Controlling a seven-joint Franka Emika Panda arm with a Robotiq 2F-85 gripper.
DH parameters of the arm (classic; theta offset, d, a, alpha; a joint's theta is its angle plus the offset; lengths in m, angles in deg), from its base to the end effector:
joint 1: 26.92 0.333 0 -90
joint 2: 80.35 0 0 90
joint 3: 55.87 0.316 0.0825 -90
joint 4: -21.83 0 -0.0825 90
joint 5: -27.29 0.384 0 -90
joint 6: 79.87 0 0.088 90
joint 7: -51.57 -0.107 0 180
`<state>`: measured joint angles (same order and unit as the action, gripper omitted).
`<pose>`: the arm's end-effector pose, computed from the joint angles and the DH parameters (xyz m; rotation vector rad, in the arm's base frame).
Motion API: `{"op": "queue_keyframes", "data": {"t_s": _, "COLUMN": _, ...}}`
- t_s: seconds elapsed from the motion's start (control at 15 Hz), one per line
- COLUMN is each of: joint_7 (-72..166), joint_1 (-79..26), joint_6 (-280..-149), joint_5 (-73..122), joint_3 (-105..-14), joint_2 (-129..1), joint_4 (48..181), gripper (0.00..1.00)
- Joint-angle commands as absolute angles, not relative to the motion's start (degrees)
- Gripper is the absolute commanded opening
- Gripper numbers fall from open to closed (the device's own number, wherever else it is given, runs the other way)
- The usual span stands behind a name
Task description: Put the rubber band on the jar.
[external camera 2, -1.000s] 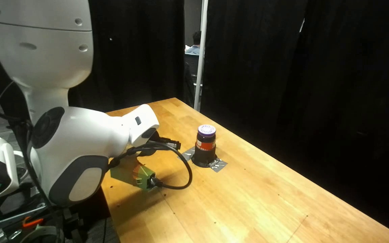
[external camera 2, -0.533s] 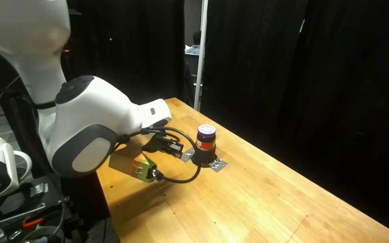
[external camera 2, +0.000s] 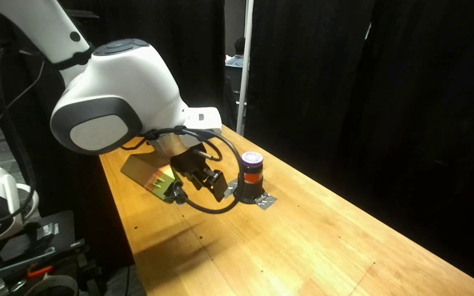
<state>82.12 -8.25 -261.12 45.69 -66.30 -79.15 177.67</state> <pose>0.4344 0.0339 0.2628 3.0000 0.5387 0.6516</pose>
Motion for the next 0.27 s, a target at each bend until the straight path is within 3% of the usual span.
{"op": "queue_keyframes", "data": {"t_s": 0.0, "joint_7": 71.3, "joint_1": -11.9, "joint_6": -252.0, "joint_5": 29.1, "joint_3": -69.8, "joint_2": -81.9, "joint_4": 175.2, "gripper": 1.0}}
{"op": "queue_keyframes", "data": {"t_s": 0.2, "joint_7": 57.3, "joint_1": -14.4, "joint_6": -239.2, "joint_5": 14.5, "joint_3": -69.3, "joint_2": -87.6, "joint_4": 171.4, "gripper": 1.0}}
